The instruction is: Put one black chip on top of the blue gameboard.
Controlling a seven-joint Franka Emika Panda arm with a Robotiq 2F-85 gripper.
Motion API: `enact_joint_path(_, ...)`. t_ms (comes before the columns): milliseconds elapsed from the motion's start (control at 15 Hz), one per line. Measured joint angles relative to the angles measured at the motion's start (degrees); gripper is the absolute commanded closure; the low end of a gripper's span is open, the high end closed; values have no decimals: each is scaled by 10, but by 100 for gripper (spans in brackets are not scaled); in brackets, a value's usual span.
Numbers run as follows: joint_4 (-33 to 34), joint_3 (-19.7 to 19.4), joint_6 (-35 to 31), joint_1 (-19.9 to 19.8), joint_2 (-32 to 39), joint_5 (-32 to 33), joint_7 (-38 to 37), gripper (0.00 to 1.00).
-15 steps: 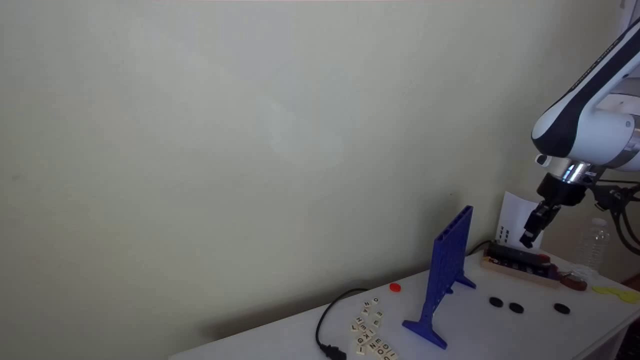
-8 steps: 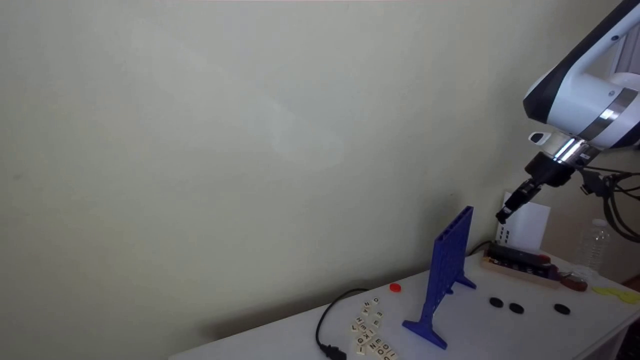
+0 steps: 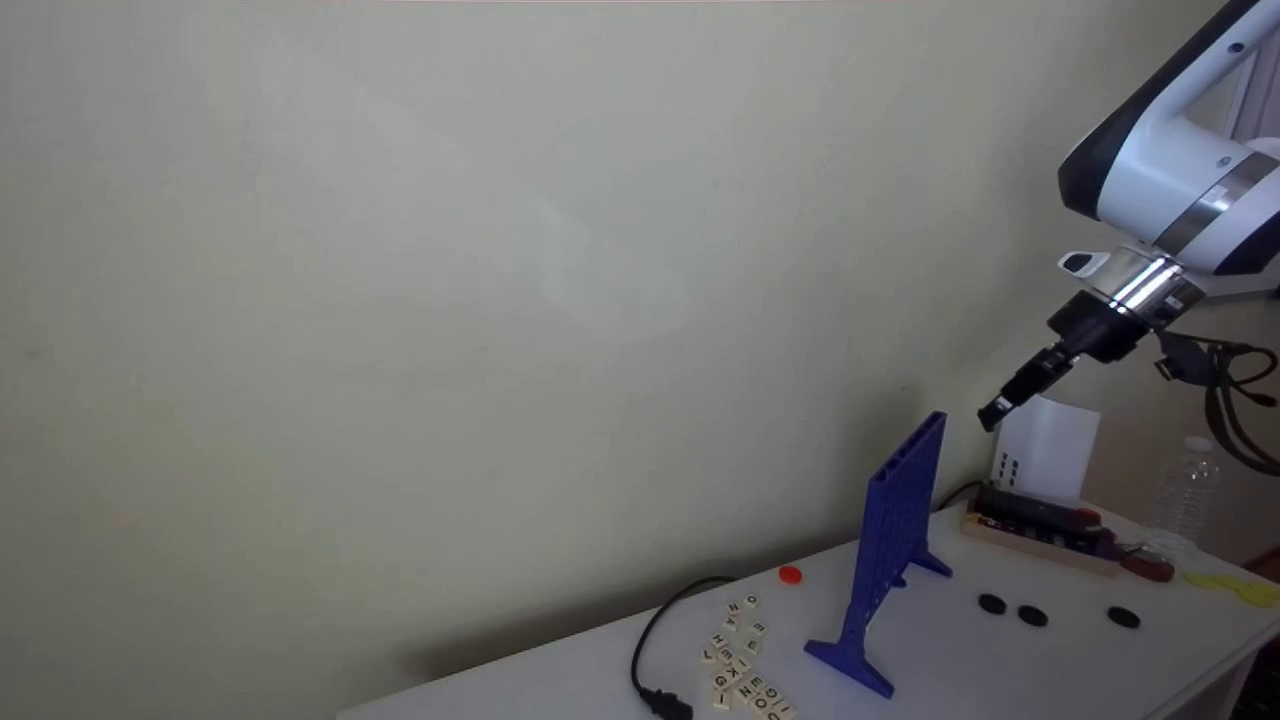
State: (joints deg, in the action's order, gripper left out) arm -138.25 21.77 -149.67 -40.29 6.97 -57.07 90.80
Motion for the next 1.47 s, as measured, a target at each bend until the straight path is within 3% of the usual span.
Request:
enact_joint_path(333, 9, -147, 29, 148, -9, -49, 19, 90)
enact_joint_path(600, 10, -207, 29, 220, -13, -60, 19, 90)
enact_joint_path(867, 15, -234, 28, 255, -13, -84, 28, 90)
enact_joint_path(1133, 20, -233, 27, 256, -13, -124, 61, 90)
enact_joint_path(1200, 20, -233, 24, 256, -13, -128, 68, 65)
enact_joint_path(1467, 20, -246, 24, 268, -13, -128, 69, 65)
